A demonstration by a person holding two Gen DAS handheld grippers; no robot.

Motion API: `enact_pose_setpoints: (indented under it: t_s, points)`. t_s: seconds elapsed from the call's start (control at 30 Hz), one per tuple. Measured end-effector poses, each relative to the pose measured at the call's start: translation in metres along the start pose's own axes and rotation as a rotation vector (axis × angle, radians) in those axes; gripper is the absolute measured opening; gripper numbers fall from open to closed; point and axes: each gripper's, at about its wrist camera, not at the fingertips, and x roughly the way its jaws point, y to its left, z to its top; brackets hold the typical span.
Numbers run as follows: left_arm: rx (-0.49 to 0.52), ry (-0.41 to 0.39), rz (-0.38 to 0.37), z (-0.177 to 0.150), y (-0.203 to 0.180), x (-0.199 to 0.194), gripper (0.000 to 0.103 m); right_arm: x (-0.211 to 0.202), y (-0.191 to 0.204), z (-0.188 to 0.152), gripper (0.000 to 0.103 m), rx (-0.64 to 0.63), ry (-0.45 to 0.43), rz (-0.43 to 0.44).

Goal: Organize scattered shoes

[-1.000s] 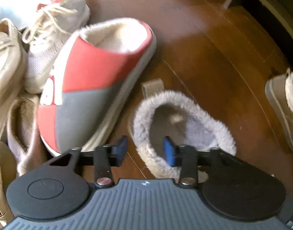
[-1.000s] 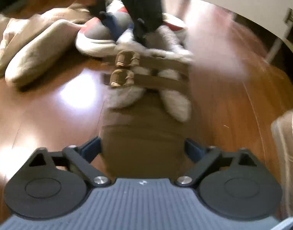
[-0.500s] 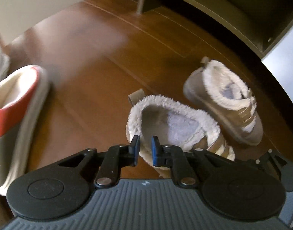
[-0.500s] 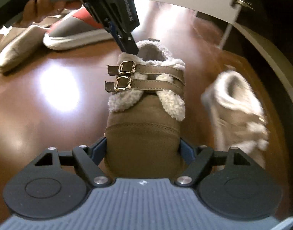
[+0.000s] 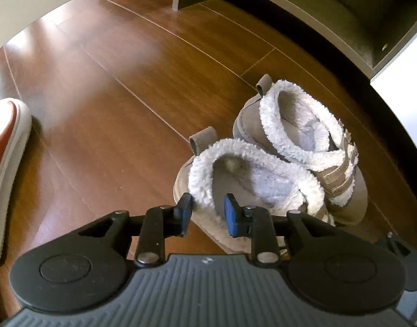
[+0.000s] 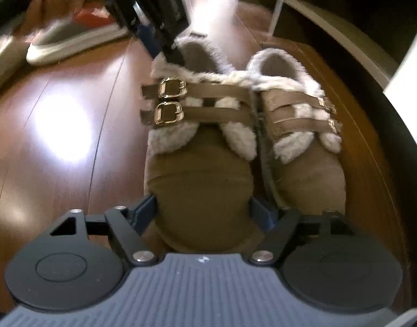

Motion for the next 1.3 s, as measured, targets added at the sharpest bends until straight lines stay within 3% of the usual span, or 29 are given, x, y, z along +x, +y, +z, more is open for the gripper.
enact_pose_setpoints:
  t_s: [0.23,0.47,0.5,0.57,0.67,0.77,0.83,0.9,1.03,1.1,1.13,1.3]
  points:
    - [0.030,0.005,0.007,0.005,-0.011,0.004,0.031,0.000,-0.007,0.000,0.070,0.002,0.007,-0.002]
    - [0.052,0.009,0.015,0.005,-0.019,0.007,0.031,-0.003,-0.021,0.002,0.079,0.001,0.052,0.002]
    - [0.053,0.011,0.015,0.005,-0.019,0.007,0.031,-0.008,-0.021,0.003,0.080,-0.003,0.045,-0.006]
    - [0.037,0.016,0.003,0.006,-0.015,0.006,0.031,-0.023,-0.023,0.007,0.094,-0.009,-0.005,-0.018]
    - [-0.013,0.019,-0.033,0.012,-0.005,0.000,0.031,-0.036,-0.027,0.020,0.095,-0.019,-0.099,-0.016]
    - [-0.056,-0.043,-0.055,0.015,0.006,-0.026,0.031,-0.034,-0.043,0.046,0.087,0.010,-0.162,-0.016]
    - [-0.088,-0.089,-0.027,0.011,0.012,-0.045,0.032,-0.024,-0.052,0.066,0.082,0.005,-0.168,-0.001]
    - [-0.139,-0.092,-0.007,0.002,0.019,-0.052,0.032,-0.009,-0.060,0.092,0.071,-0.020,-0.167,0.018]
    - [-0.188,-0.058,0.008,-0.014,0.021,-0.046,0.032,0.038,-0.062,0.129,0.059,-0.113,-0.010,0.063]
    - [-0.203,-0.030,-0.003,-0.020,0.020,-0.040,0.032,0.056,-0.064,0.136,0.039,-0.126,0.048,0.105]
    - [-0.207,-0.020,-0.012,-0.022,0.019,-0.038,0.032,0.064,-0.063,0.136,0.020,-0.137,0.074,0.114]
    - [-0.201,-0.006,-0.022,-0.030,0.016,-0.038,0.032,0.070,-0.062,0.137,0.020,-0.171,0.106,0.134]
